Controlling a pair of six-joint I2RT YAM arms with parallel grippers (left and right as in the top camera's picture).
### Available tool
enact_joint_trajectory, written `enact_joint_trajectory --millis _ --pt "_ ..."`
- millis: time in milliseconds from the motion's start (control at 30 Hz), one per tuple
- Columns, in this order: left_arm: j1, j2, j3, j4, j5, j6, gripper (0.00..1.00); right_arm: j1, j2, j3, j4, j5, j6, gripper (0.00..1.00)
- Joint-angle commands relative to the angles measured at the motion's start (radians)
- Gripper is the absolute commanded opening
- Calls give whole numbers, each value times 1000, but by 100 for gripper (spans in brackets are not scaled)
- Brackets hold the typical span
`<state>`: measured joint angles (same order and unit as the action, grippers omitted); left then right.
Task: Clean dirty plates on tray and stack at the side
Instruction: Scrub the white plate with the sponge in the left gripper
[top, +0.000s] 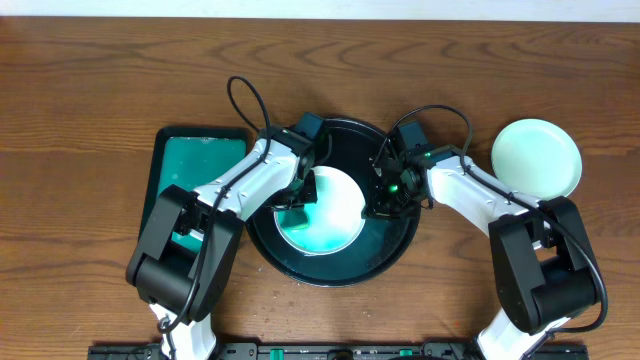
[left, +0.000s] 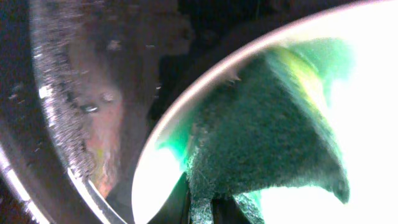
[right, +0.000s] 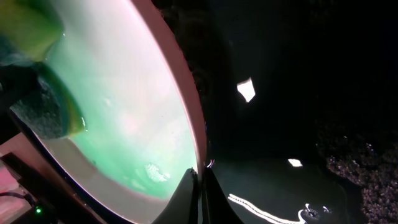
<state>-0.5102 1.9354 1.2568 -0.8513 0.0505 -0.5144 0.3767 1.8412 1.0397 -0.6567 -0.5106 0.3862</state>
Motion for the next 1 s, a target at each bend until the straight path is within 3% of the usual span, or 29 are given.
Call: enact_joint_trajectory --millis 0,133,367,633,967 --pt "-52 97 -87 -19 157 121 7 -1 5 -8 -17 61 -5 1" --pt "-60 97 -86 -16 -18 56 7 -1 5 -8 -27 61 -5 1" --pt "-49 97 -72 80 -309 80 7 -1 5 -8 -30 60 -5 1" --pt "-49 97 -34 199 -333 141 7 -1 5 -8 -39 61 -10 1" --pt "-49 59 53 202 -359 132 7 -1 5 -8 -43 61 -21 1"
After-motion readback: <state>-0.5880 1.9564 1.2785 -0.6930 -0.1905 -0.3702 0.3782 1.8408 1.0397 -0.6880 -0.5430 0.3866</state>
